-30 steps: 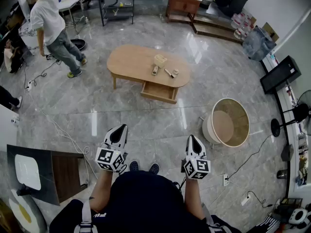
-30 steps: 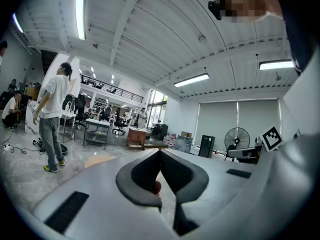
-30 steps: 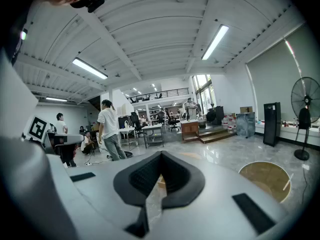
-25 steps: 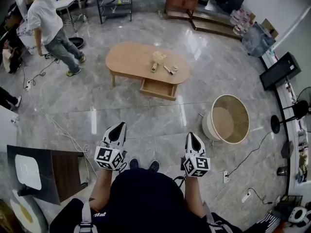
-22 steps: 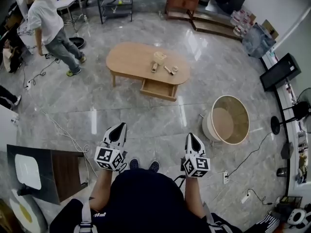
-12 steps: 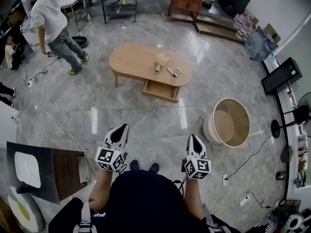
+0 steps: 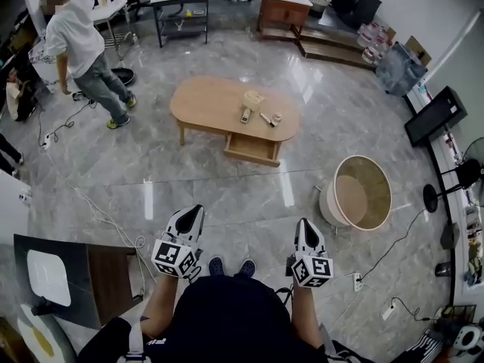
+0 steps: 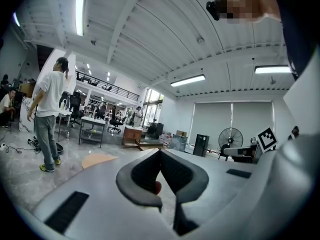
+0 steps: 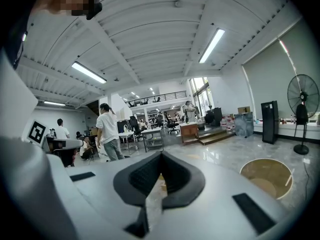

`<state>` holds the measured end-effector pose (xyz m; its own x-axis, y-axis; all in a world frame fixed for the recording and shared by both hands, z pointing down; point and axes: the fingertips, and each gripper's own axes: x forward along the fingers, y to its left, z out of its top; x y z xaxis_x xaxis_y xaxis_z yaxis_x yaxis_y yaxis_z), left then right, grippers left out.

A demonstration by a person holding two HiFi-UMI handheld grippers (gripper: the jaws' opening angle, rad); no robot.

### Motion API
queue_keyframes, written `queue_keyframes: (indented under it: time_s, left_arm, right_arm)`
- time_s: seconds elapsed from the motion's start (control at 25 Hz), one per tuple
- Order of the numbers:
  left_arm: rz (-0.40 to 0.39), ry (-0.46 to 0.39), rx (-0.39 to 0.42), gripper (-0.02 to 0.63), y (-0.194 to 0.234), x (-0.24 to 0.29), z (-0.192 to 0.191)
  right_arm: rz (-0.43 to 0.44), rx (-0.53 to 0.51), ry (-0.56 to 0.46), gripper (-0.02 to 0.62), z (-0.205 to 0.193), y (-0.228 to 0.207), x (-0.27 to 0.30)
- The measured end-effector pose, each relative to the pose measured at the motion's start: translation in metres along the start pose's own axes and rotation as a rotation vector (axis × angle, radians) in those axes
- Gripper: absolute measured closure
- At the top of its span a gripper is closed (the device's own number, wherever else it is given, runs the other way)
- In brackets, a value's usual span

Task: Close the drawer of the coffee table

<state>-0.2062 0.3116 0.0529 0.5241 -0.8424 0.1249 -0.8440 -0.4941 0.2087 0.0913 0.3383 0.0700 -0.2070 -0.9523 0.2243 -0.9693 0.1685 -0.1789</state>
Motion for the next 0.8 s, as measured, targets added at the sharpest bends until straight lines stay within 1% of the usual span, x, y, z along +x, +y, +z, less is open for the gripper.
queue_keyframes:
  time_s: [0.2, 0.4, 0.56, 0.8]
  left_arm:
    - [-0.024, 0.004, -0.001, 0.58, 0.005, -0.011, 0.0]
    - [-0.047, 0.008, 0.004, 0.58, 0.016, -0.019, -0.004]
    - [-0.06, 0.009, -0.002, 0.58, 0.018, -0.02, -0.005]
    - [-0.065, 0.011, -0.007, 0.581, 0.02, -0.014, -0.007]
  right_arm:
    - [-0.036, 0.027, -0.01, 0.569, -0.003, 0.007, -0.013]
    - [-0.061, 0.028, -0.019, 0.569, -0.012, 0.023, -0.02]
    - [-0.062, 0.034, -0.02, 0.569, -0.014, 0.031, -0.022]
    - [-0.072, 0.035, -0.014, 0.569, -0.016, 0.027, -0.02]
